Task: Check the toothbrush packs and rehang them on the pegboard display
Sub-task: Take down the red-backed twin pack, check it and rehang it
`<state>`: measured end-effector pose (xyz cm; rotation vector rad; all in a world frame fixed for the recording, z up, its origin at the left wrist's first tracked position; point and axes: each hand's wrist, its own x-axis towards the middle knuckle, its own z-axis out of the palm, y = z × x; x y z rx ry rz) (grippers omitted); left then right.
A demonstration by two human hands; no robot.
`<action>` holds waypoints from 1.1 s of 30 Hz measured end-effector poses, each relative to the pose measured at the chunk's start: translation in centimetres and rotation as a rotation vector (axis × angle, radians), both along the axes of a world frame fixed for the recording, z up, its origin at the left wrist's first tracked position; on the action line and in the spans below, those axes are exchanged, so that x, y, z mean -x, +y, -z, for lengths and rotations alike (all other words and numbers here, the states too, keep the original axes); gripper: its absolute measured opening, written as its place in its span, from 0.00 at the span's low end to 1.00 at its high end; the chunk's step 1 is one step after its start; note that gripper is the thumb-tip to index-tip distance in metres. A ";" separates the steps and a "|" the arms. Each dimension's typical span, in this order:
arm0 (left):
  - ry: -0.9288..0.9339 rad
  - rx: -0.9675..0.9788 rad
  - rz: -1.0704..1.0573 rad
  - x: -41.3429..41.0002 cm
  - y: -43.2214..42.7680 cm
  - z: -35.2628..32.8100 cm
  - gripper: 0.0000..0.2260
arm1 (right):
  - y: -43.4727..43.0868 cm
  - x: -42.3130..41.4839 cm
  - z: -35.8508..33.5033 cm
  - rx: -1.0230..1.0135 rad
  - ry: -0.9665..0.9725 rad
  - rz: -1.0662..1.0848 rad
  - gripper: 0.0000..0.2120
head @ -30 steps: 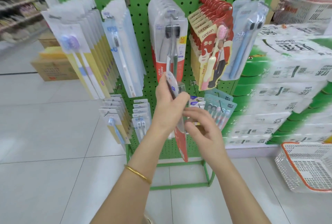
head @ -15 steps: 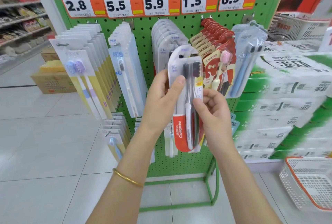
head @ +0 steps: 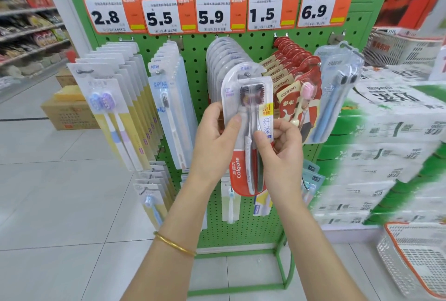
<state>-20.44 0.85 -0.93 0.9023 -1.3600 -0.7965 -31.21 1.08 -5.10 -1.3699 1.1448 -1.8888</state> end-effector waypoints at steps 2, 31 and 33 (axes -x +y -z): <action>-0.026 0.001 -0.020 -0.1 -0.1 -0.3 0.09 | -0.3 -0.1 0.1 0.006 0.007 0.016 0.11; -0.686 0.094 -0.281 -2.2 -6.9 -9.1 0.02 | -1.2 -0.5 0.9 -0.059 0.537 0.419 0.20; -0.678 0.061 -0.247 -2.4 -7.1 -9.3 0.02 | -1.0 -0.5 1.0 -0.048 0.541 0.420 0.19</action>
